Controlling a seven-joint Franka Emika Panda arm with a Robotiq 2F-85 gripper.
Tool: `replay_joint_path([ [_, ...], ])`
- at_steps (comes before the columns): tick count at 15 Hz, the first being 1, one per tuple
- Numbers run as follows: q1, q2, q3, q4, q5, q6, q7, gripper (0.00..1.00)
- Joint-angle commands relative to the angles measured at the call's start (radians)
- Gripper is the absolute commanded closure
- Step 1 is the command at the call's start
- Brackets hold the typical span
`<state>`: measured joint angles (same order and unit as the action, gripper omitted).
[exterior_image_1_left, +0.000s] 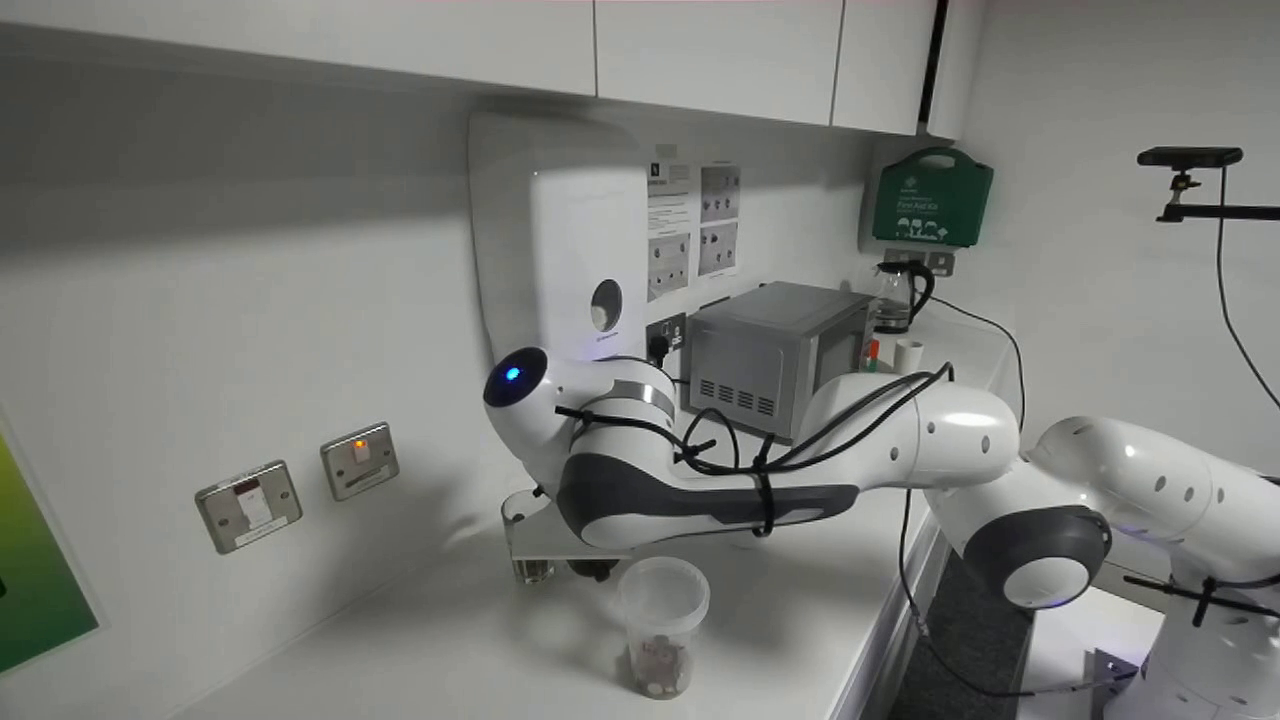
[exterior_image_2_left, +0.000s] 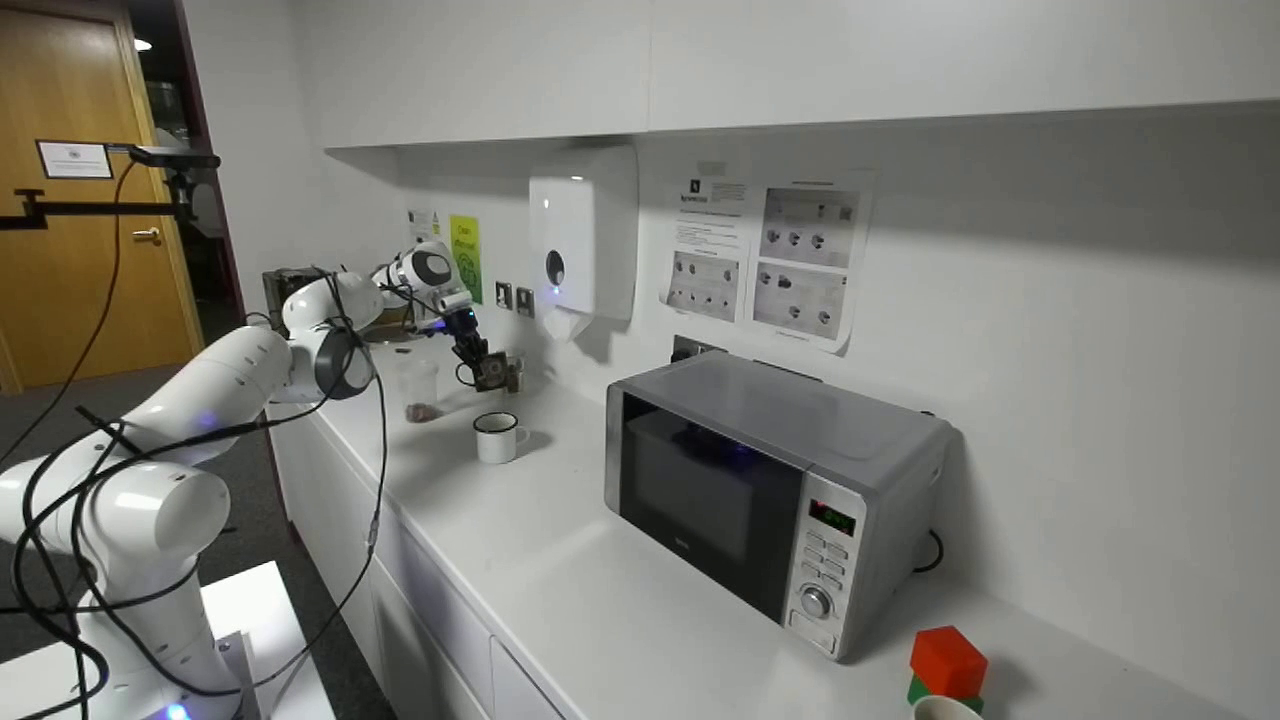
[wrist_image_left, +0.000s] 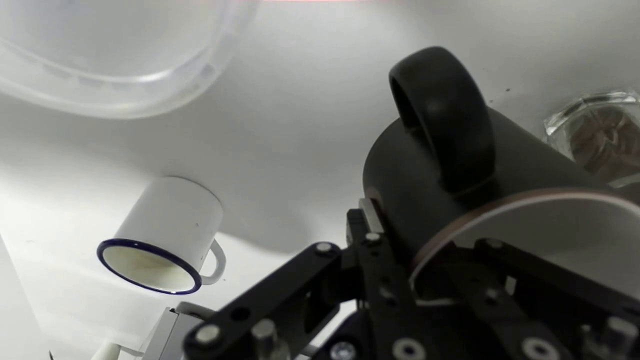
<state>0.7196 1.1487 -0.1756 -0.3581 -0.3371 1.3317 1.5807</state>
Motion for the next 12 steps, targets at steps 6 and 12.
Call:
replay_joint_path([
  [6,-0.009,-0.023,0.012,0.001,0.037,0.04,0.109,0.98],
  [12,-0.035,-0.017,0.062,0.0,0.121,0.122,0.141,0.98],
])
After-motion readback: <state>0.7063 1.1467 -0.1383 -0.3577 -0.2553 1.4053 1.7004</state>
